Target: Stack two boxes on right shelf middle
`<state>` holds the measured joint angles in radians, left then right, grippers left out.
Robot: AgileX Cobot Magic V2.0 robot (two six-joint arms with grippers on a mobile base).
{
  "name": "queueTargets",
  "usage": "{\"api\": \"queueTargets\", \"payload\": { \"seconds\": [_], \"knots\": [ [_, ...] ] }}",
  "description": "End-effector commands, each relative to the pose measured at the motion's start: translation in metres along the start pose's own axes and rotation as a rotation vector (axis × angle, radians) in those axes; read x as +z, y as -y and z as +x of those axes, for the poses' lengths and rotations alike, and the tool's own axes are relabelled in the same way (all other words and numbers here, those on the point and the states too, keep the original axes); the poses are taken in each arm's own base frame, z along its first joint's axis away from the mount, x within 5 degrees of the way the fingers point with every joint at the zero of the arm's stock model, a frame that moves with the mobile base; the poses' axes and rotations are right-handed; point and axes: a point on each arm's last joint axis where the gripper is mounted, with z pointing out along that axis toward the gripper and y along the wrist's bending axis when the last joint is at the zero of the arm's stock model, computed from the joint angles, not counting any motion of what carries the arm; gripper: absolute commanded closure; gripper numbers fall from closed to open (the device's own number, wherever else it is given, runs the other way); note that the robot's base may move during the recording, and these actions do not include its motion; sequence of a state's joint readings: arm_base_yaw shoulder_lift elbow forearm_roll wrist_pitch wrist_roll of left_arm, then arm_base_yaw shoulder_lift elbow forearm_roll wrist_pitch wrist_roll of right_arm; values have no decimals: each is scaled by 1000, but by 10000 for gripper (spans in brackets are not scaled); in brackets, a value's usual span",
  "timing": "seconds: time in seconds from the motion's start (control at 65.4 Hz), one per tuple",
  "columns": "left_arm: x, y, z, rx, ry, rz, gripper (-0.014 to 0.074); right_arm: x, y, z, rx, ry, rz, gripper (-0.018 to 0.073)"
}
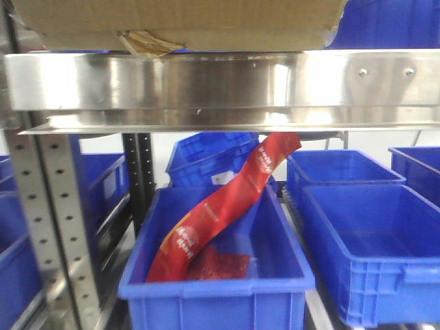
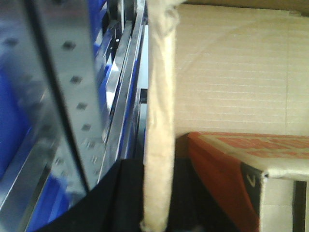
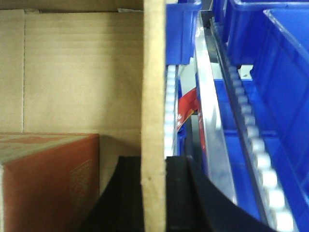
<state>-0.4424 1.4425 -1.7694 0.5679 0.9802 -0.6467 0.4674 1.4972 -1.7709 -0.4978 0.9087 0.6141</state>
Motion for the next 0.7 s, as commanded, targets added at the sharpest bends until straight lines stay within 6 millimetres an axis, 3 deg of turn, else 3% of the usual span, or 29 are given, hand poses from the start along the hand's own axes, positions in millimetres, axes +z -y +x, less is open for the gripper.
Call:
{"api": "queueTargets", "payload": {
  "seconds": [0.0,0.688],
  "knots": [
    [-8,-4,-9,5,71,-9,708,-8,5,-10,-12,66,8,712],
    [-8,-4,-9,5,72,-7,708,-8,5,-10,-12,66,8,712]
  ]
}}
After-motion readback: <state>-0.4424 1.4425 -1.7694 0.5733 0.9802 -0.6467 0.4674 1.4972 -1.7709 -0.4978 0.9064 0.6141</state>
